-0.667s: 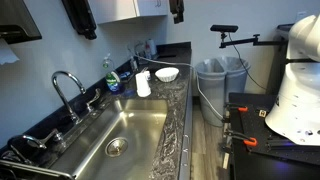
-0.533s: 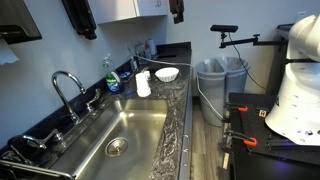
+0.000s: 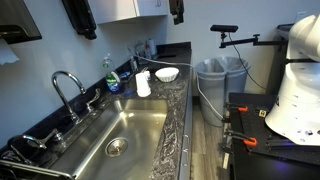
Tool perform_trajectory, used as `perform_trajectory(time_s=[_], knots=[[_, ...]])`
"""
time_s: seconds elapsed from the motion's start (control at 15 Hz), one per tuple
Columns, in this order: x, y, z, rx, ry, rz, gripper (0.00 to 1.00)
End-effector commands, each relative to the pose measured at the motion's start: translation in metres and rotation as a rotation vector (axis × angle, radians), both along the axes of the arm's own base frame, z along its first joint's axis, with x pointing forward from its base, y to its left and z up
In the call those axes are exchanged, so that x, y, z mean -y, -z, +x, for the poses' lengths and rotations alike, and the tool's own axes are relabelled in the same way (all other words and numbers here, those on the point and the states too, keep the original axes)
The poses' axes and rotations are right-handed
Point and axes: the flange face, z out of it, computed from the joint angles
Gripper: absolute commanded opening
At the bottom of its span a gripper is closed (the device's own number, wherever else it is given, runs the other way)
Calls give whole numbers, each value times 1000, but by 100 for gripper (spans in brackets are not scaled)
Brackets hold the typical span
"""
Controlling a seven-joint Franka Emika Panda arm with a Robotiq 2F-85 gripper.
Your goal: Pick up the bottle and put it on the bowl
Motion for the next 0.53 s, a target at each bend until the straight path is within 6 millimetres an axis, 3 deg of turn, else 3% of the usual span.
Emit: perform_trajectory(time_s=[0.0, 0.47], knots=[[1, 22, 6, 6, 29, -3, 100], [25, 72, 47, 110, 177, -60, 100]])
